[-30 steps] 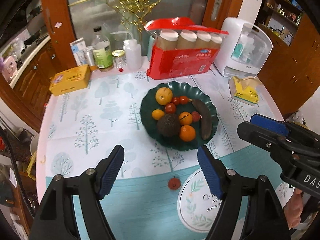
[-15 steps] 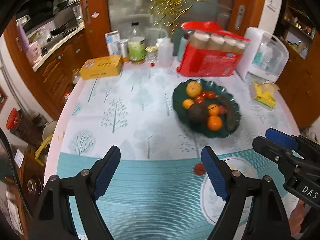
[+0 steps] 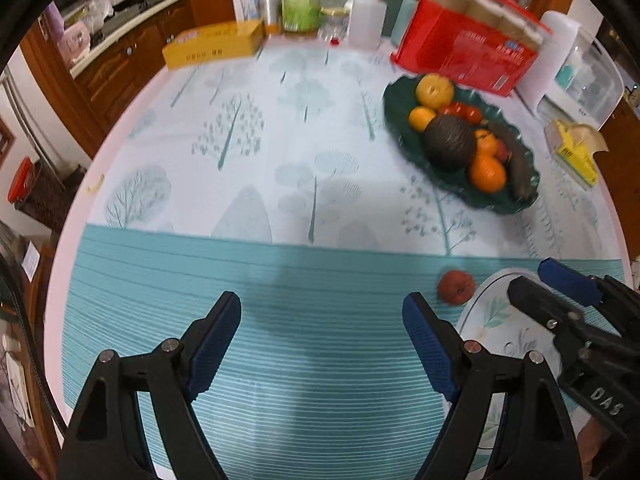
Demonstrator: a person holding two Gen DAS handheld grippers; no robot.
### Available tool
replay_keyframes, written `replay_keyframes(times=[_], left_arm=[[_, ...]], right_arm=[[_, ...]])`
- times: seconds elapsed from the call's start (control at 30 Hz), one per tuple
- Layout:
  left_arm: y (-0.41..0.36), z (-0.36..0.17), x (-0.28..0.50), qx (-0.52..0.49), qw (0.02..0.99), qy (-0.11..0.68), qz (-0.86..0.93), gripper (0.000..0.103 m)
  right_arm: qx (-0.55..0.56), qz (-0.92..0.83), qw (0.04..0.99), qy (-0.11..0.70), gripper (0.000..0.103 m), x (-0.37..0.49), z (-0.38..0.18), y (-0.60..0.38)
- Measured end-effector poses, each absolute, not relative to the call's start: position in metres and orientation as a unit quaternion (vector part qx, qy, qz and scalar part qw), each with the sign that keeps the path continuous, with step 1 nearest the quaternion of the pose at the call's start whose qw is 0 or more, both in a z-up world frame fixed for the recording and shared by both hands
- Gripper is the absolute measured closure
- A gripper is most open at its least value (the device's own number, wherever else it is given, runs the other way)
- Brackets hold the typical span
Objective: Organize fruits
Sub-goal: 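Move the right tool to the dried red lychee and close on it, then carry the lychee onto the green plate and open the right tool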
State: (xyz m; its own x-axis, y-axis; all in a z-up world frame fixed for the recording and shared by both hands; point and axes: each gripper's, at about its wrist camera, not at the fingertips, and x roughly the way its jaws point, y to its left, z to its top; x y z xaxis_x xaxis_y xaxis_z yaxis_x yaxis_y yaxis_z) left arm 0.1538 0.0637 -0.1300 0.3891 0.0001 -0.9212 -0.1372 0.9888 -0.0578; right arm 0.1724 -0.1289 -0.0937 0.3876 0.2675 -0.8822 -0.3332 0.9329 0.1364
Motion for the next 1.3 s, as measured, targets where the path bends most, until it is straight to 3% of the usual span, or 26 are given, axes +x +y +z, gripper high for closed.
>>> replay_keyframes(times=[0.57,0.63,0.7,1.0,1.2,1.3], left_arm=[[0.069,-0.163,0.161,-0.064,0.813,0.576,0.051,0.021],[0.069,-0.163,0.163,-0.065,0.813,0.577,0.05,0.021],[0.069,-0.164,0.163,-0.064,0.813,0.577,0.049,0.021],[0.066,-0.164,0.159,-0.056,0.808,0.585,0.049,0.021],[0.067,-0.156,0.145,-0.068,0.811,0.579,0.045,0.003],[0.069,-0.149,0.137,-0.081,0.812,0.577,0.039,0.001]], right_arm=[[-0.085,0.192,0.818,0.536,0.055,0.184,-0.153,-0.102],[-0.093,0.188,0.819,0.534,0.058,0.184,-0.156,-0.101],[-0.097,0.19,0.816,0.538,0.07,0.183,-0.16,-0.099],[-0.094,0.183,0.813,0.544,0.071,0.179,-0.162,-0.097],[-0.07,0.177,0.814,0.548,0.071,0.167,-0.153,-0.105],[-0.063,0.171,0.817,0.548,0.071,0.16,-0.145,-0.109]])
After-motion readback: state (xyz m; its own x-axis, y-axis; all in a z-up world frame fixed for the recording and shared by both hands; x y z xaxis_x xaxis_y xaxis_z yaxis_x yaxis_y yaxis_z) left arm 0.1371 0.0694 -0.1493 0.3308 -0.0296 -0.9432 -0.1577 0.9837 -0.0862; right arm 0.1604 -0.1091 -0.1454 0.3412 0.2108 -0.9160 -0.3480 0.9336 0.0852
